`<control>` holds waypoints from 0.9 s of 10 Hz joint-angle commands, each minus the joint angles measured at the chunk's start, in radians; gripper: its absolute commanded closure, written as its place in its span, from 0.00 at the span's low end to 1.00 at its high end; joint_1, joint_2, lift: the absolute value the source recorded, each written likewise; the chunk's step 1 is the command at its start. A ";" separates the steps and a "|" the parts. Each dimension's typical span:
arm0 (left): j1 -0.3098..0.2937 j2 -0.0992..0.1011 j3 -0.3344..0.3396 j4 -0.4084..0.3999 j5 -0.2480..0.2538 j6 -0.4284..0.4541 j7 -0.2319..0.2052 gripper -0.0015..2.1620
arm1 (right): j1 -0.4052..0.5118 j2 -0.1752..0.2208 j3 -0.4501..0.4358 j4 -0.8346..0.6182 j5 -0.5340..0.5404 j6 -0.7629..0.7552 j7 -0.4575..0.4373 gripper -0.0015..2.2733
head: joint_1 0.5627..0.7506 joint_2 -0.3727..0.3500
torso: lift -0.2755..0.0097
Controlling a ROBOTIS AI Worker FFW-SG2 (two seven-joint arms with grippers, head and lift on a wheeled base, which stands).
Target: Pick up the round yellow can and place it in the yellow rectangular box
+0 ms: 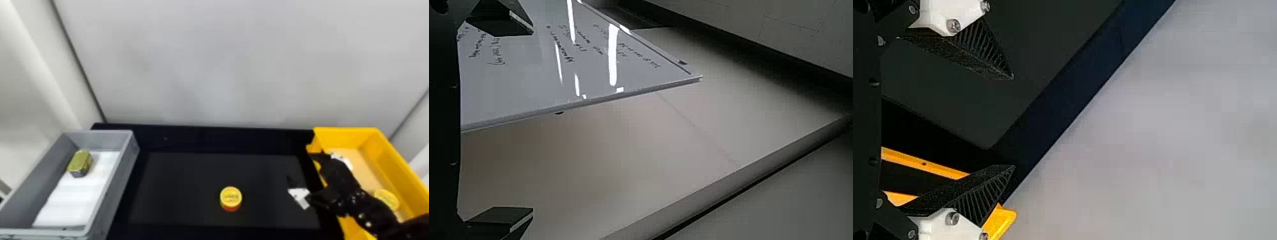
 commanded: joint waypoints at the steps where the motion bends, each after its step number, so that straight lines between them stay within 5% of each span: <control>1: -0.006 -0.003 0.000 0.007 -0.007 -0.006 -0.006 0.01 | -0.021 -0.001 0.052 0.028 0.001 0.014 0.003 0.08 | 0.66 0.53 | 0.77; 7: -0.013 -0.003 0.000 0.027 -0.012 -0.012 -0.014 0.01 | -0.094 0.006 0.224 -0.012 -0.016 0.075 0.003 0.08 | 0.66 0.53 | 0.77; 9: -0.013 -0.003 0.015 0.027 -0.012 -0.012 -0.017 0.01 | -0.090 0.023 0.172 -0.042 -0.181 0.110 -0.014 0.08 | 0.66 0.53 | 0.77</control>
